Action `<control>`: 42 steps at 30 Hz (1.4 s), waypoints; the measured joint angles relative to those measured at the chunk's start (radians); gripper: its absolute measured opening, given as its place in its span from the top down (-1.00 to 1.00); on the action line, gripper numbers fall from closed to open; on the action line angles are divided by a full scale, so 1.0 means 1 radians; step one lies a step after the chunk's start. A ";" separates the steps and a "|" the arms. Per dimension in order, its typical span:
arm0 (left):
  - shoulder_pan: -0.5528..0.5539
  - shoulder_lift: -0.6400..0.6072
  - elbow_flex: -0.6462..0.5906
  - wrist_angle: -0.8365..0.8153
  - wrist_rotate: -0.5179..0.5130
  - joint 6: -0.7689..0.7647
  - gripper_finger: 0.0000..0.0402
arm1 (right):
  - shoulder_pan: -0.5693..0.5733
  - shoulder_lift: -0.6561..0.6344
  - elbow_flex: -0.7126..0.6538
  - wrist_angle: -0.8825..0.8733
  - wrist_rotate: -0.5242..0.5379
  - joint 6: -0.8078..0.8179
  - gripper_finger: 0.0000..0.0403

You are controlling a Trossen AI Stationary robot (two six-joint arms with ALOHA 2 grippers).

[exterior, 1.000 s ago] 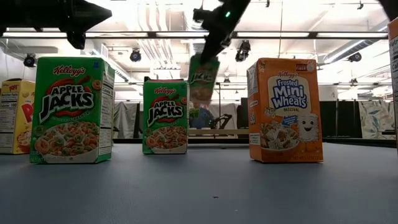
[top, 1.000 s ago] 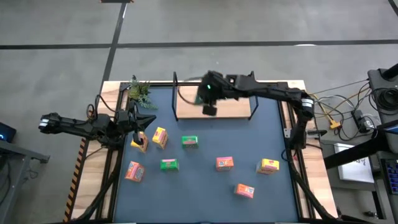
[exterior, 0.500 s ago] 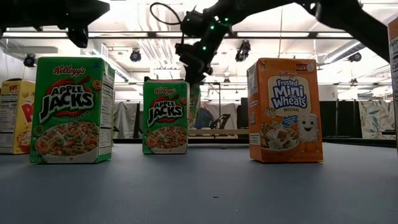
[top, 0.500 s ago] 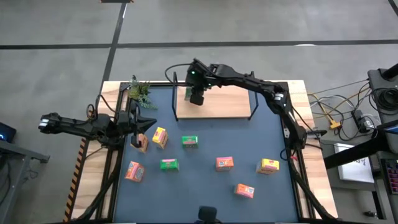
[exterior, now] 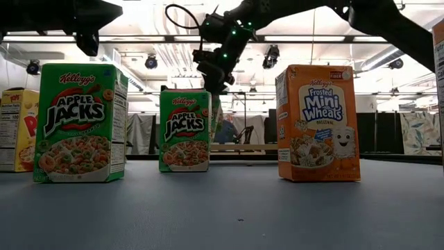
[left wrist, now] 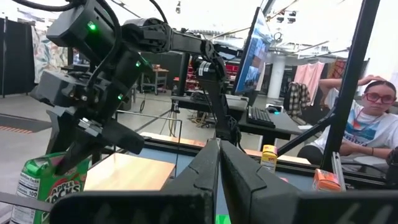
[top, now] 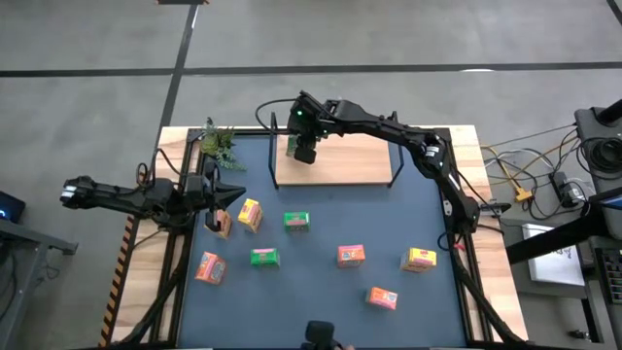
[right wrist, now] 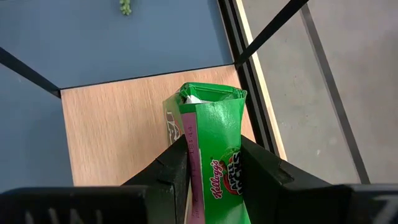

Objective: Stack cereal on shelf
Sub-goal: Stack the right green cereal box on the shelf

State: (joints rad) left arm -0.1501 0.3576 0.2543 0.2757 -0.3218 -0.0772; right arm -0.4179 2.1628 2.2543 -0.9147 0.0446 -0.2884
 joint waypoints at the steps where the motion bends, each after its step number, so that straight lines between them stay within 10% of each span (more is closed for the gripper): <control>1: 0.000 0.000 0.000 0.000 0.000 0.000 1.00 | 0.000 0.000 0.000 0.002 0.000 0.001 0.48; 29: 0.000 0.000 0.000 -0.001 0.001 -0.006 1.00 | 0.007 -0.007 0.080 -0.036 0.000 0.078 0.13; 42: 0.000 0.000 0.000 -0.001 0.028 -0.011 1.00 | 0.026 -0.075 0.079 -0.165 0.008 0.076 0.84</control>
State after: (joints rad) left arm -0.1501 0.3580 0.2539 0.2750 -0.2935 -0.0887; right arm -0.3914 2.0873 2.3337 -1.0798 0.0525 -0.2126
